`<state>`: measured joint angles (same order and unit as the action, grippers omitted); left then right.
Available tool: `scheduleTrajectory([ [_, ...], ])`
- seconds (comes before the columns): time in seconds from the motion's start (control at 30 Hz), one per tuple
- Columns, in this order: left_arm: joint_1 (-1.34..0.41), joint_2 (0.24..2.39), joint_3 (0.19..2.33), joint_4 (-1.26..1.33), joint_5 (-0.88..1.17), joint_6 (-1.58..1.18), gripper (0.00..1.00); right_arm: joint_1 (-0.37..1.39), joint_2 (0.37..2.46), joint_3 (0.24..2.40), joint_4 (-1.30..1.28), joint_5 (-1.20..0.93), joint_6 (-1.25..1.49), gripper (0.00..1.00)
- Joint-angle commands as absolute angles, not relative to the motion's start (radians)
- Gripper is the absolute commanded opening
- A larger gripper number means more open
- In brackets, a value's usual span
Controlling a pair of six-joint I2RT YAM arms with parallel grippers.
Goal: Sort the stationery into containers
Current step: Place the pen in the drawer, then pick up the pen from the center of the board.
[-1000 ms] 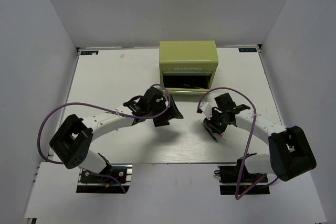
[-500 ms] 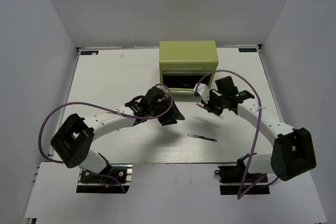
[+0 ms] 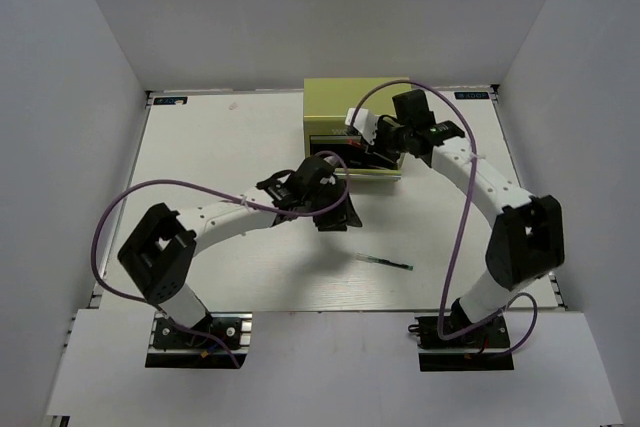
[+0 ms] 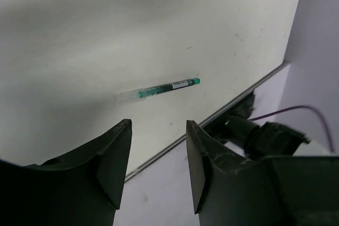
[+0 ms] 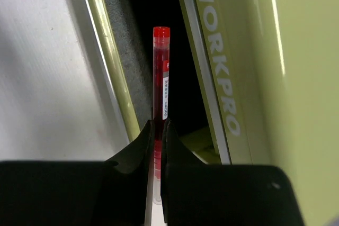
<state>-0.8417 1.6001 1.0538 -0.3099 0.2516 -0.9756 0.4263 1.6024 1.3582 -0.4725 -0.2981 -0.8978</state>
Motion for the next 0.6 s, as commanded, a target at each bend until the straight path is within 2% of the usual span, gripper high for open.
scheduleTrajectory([
  [0.0,-0.865,1.617,1.14,-0.39,0.244,-0.732,0.56,0.436,1.655,1.445,-0.472,-0.339,-0.928,0.0],
  [0.1,-0.877,1.594,1.129,-0.356,0.244,-0.611,0.56,0.437,1.71,1.485,-0.465,-0.33,-0.931,0.01],
  [0.17,-0.899,1.574,1.105,-0.322,0.244,-0.531,0.56,0.437,1.742,1.508,-0.457,-0.311,-0.931,0.1],
  [0.27,-0.92,1.533,1.085,-0.278,0.244,-0.448,0.57,0.436,1.779,1.537,-0.469,-0.302,-0.936,0.32],
  [0.3,-0.92,1.523,1.074,-0.267,0.244,-0.43,0.57,0.431,1.784,1.54,-0.479,-0.308,-0.934,0.34],
  [0.43,-0.954,1.491,1.049,-0.186,0.244,-0.327,0.57,0.426,1.772,1.545,-0.502,-0.33,-0.878,0.39],
  [0.57,-0.976,1.48,1.037,-0.106,0.273,-0.22,0.57,0.407,1.701,1.528,-0.555,-0.383,-0.799,0.38],
])
